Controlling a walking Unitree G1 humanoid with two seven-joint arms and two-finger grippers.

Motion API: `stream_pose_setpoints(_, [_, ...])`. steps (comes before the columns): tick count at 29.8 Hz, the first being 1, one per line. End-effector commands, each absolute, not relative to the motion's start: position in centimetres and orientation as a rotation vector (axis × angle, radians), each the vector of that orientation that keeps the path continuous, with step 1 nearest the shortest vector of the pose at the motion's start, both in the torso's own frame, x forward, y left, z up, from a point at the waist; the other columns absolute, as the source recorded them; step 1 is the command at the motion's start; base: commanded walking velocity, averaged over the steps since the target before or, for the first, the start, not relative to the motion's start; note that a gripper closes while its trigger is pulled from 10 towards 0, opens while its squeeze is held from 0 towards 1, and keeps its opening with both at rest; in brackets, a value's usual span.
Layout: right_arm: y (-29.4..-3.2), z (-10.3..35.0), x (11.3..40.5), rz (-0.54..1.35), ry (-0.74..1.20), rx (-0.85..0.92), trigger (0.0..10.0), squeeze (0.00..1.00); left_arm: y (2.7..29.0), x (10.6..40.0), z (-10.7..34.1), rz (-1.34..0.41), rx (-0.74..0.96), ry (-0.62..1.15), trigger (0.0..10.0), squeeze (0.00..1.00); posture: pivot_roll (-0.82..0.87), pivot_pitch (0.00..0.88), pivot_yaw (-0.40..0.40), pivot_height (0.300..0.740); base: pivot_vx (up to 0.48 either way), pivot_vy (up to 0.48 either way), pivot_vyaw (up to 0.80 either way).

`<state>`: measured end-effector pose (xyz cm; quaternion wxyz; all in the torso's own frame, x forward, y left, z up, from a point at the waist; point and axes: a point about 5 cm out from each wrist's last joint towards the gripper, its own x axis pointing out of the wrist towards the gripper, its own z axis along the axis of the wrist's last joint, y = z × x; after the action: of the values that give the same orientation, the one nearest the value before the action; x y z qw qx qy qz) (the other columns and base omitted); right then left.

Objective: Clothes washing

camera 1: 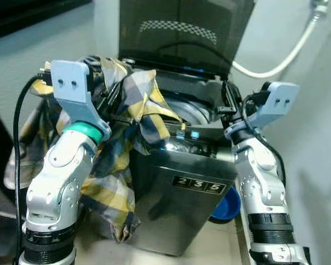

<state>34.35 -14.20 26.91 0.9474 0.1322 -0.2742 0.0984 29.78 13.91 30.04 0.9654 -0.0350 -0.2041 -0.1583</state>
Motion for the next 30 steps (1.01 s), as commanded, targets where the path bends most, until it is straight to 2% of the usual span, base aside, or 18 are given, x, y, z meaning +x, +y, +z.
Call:
stream_pose_setpoints(1, [-14.48,27.06,34.34,0.188,-0.559,0.299,10.0,0.0,13.49,29.45,30.61,-0.34,-0.065,-0.45,10.0,0.0,0.07,0.0,-0.032,0.731,0.0,0.0,-0.8])
stream_pose_setpoints(7, [-14.84,26.99,34.44,0.16,-0.557,0.31,10.0,0.0,13.59,29.56,30.56,-0.332,-0.062,-0.443,10.0,0.0,0.07,0.0,-0.03,0.731,0.0,0.0,-0.67])
stream_pose_setpoints(21, [-14.7,26.79,34.4,0.158,-0.554,0.28,10.0,0.0,13.68,29.56,30.61,-0.323,-0.065,-0.444,10.0,0.0,0.08,0.0,-0.028,0.731,0.0,0.44,0.0])
stream_pose_setpoints(30, [-15.08,26.45,34.66,0.117,-0.528,0.267,10.0,0.0,13.63,29.68,30.51,-0.321,-0.051,-0.442,10.0,0.0,0.07,0.0,-0.027,0.731,0.0,0.0,-0.8])
